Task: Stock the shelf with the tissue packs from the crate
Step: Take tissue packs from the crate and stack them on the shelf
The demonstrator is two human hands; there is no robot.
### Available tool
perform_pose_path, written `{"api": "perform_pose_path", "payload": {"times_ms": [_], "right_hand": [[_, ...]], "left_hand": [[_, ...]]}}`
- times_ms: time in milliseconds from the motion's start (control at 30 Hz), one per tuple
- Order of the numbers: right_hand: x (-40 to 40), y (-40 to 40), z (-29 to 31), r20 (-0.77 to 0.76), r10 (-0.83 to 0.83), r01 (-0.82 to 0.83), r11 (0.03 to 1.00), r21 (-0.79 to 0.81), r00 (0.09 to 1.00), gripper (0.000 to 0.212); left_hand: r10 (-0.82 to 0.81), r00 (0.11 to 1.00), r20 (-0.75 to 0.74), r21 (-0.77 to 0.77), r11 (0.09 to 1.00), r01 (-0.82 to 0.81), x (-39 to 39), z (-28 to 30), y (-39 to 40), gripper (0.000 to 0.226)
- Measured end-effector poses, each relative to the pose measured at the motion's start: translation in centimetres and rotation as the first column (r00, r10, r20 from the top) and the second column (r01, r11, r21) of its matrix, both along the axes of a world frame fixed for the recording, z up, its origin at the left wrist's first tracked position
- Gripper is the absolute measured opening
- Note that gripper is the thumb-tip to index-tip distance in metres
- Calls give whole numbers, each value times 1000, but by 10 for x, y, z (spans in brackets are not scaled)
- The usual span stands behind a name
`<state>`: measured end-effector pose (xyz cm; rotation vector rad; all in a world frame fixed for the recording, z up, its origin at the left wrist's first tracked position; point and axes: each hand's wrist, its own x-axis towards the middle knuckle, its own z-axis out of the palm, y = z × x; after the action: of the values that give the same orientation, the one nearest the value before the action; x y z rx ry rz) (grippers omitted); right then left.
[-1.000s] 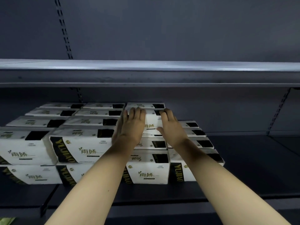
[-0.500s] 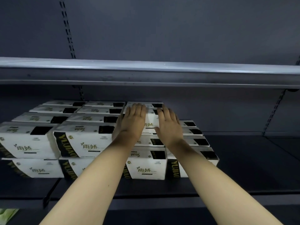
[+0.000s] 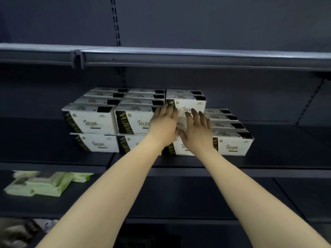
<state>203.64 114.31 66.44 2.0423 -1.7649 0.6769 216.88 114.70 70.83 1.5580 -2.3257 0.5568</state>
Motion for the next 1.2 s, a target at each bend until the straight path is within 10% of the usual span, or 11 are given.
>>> {"api": "perform_pose_path", "payload": {"times_ms": [567,1200], "right_hand": [[87,94,-43,-55,115,-118,991,-57,992,64],[208,144,-146,-71,386,-370,913,169,920,74]], "left_hand": [[-39,999,21,-171,984,42,97,-50,97,77],[485,873,-41,197,861,-469,229,-157,196,71]]}}
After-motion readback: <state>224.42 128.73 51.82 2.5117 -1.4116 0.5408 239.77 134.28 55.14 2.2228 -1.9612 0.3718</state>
